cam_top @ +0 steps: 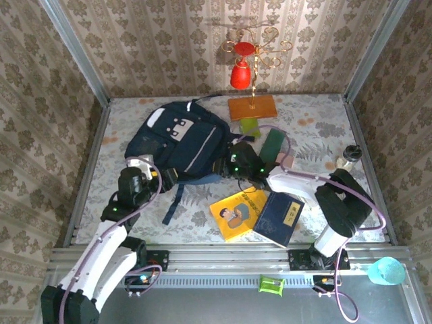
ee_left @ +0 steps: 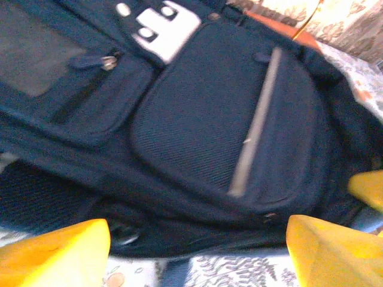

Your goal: Pack books, pencil case, and school supplies into a backpack

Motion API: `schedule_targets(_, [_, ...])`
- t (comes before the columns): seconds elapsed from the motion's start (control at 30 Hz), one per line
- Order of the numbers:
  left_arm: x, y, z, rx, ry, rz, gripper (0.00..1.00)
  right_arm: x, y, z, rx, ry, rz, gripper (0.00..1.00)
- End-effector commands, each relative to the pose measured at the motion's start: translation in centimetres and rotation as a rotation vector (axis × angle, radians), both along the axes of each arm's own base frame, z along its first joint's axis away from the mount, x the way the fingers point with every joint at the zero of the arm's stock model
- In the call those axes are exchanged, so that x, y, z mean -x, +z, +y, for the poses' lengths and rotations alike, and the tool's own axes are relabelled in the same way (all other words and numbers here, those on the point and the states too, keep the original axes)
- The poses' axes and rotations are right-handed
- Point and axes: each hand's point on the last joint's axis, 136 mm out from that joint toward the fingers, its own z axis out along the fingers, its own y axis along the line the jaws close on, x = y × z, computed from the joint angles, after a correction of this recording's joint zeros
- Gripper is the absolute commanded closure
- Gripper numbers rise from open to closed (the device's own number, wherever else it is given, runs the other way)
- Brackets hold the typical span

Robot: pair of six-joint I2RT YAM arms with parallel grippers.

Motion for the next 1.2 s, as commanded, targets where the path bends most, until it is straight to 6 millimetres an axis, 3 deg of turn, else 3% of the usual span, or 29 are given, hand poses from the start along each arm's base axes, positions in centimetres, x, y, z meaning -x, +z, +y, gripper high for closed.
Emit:
schedule_targets(0.0, [-1.2,1.8,-2.6,-0.031,-0.103,-0.042,0.21,0.6,0.8,-0.9,0.074,0.053,-0.012,0.55])
schedule_targets(0.1, [-1.8,1.7,-6.3,-0.104,-0.242,-0.022,0.21,0.2,0.2,-3.8,0.084,0.001,-0.008,0.39])
schedule_targets(0.17, [-2.0,1.1,-8.7,-0.158,-0.324,-0.008,0.21,-0.7,-0.8,-4.8,0.085,-0.054,0.015,0.37])
schedule_targets(0.27, [-2.6,0.2,-11.1,-0.196,-0.399,0.016,0.22,-1.9,-2.4,-4.7,0.084,-0.081,0.046,0.38])
schedule_targets(0.43, [-2.6,-1.9,-13.8,-0.214,-0.483,0.079,0.28,-2.9,-3.9,-5.4,0.095,-0.125,0.064,0.46])
schedule_targets(0.6, [-2.3,-4.1,-16.0,-0.203,-0.569,0.157,0.4,-2.6,-5.3,-6.2,0.094,-0.133,0.094,0.73])
schedule_targets(0.7, [-2.4,-4.7,-17.2,-0.185,-0.608,0.188,0.46,-2.1,-6.5,-6.5,0.087,-0.139,0.113,0.79])
schedule_targets(0.87, [-2.4,-6.3,-18.6,-0.216,-0.659,0.237,0.48,-1.9,-7.5,-6.2,0.037,-0.14,0.14,0.84])
schedule_targets(1.17, [-2.8,-7.7,-19.9,-0.221,-0.693,0.268,0.43,-1.9,-7.4,-6.3,0.03,-0.142,0.135,0.87])
